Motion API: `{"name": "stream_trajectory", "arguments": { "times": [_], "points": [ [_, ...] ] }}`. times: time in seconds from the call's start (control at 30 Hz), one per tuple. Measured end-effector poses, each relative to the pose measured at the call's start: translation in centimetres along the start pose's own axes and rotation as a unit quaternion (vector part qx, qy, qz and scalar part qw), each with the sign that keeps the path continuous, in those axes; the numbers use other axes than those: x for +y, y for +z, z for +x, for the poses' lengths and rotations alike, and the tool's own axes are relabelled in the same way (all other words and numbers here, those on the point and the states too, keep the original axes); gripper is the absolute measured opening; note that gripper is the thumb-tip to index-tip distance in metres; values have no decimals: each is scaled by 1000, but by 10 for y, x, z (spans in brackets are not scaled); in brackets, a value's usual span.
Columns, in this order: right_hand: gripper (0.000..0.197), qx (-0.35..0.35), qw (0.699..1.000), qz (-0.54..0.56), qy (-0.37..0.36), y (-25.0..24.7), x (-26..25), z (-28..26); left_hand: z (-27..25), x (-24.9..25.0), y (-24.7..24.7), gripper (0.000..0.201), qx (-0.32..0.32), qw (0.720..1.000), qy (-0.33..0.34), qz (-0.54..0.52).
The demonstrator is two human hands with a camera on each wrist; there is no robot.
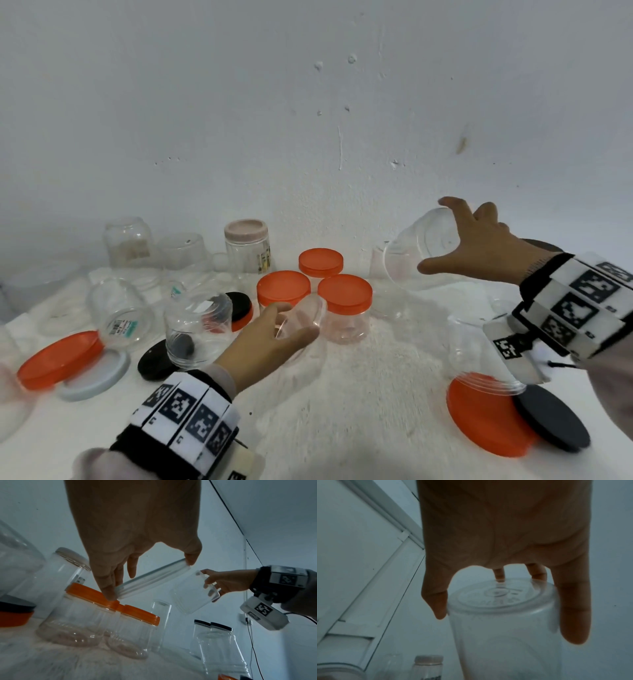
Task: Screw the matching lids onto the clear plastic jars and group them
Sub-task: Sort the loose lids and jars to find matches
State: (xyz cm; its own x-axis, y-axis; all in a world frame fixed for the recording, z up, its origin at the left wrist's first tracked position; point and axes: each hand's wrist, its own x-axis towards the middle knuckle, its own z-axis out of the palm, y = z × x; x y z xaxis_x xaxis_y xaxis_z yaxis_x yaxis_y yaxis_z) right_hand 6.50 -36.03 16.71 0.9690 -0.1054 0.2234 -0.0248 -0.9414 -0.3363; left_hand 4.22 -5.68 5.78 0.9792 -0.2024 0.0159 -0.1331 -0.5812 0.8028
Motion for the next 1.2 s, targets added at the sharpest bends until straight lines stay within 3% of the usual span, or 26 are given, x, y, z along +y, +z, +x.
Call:
{"name": "stream_trajectory", "arguments": {
  "times": [0.07, 0.23, 0.33, 0.4, 0.53, 0.7, 0.8, 0.9, 1.07, 1.13, 1.2],
  "points": [
    [98, -17, 998, 58, -9, 4, -9, -10, -2, -3, -10, 98, 17, 1000, -1, -19],
    [90, -62, 974, 216, 12, 32, -32, -32, -7, -14, -32, 89, 83, 992, -19, -93],
    [71, -141, 931, 334, 42, 54, -45, -46, -13, -20, -43, 95, 96, 989, -35, -111],
    [73, -197, 895, 395, 62, 67, -52, -53, -16, -22, -48, 90, 99, 988, -41, -110],
    [56, -257, 860, 433, 80, 91, -66, -64, -23, -25, -54, 92, 103, 988, -45, -109],
    [54, -292, 833, 460, 100, 117, -76, -70, -25, -26, -58, 95, 116, 989, -26, -92],
    [42, -320, 809, 479, 114, 127, -81, -71, -22, -27, -61, 96, 113, 989, -22, -93],
    [37, -340, 814, 458, 105, 138, -85, -70, -19, -30, -63, 101, 105, 989, -31, -97],
    [69, -291, 861, 406, 95, 156, -92, -63, -12, -29, -63, 128, 94, 992, -12, -86],
    [77, -287, 885, 358, 73, 160, -92, -63, -9, -27, -62, 131, 91, 993, -6, -73],
    [86, -301, 891, 335, 54, 165, -89, -63, -8, -25, -61, 130, 88, 994, 0, -61]
  ]
}}
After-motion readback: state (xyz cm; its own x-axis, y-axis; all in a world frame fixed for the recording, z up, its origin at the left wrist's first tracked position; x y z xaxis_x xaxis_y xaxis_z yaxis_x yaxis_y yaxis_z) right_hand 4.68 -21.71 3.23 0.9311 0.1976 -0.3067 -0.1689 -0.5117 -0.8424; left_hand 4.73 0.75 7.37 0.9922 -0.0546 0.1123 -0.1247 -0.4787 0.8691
